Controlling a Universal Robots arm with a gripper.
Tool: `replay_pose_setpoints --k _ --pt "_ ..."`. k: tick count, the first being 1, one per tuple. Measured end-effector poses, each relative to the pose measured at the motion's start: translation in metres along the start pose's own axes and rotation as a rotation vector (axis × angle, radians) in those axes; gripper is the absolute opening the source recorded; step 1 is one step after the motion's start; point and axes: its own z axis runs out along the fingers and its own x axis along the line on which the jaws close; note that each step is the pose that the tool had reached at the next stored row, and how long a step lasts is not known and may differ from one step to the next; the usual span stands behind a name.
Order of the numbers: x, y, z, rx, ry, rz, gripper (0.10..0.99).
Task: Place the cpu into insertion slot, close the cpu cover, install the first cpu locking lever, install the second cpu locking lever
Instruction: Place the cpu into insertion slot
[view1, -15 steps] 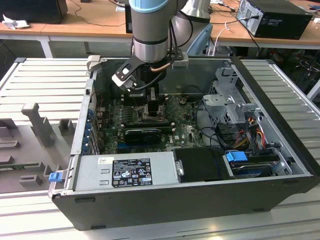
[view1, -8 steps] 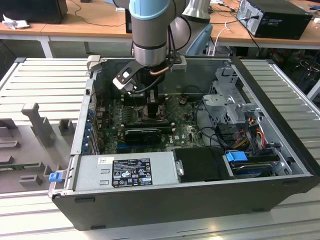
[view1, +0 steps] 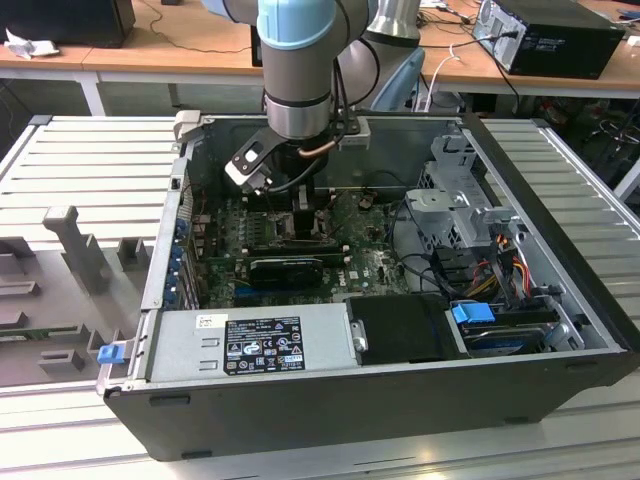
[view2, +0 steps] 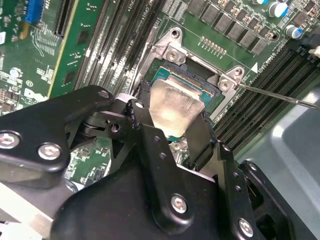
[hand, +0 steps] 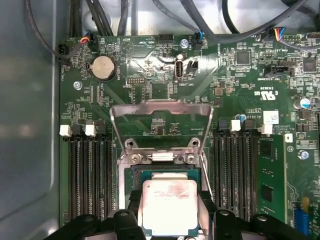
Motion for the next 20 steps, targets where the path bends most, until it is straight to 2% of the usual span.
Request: replay_pose_setpoints --k 9,18,19,20 --pt "0.0022 -0.0006 0.0072 0.000 0.0000 -0.001 0.529" --pt "0.0031 -0.0006 0.0082 0.000 0.0003 -0.001 0.529" --pt "0.0031 -0.0005 0.0083 0.000 0.0005 -0.001 0.541" --pt "0.0031 -0.0006 0.0083 0.000 0.0005 -0.001 0.604"
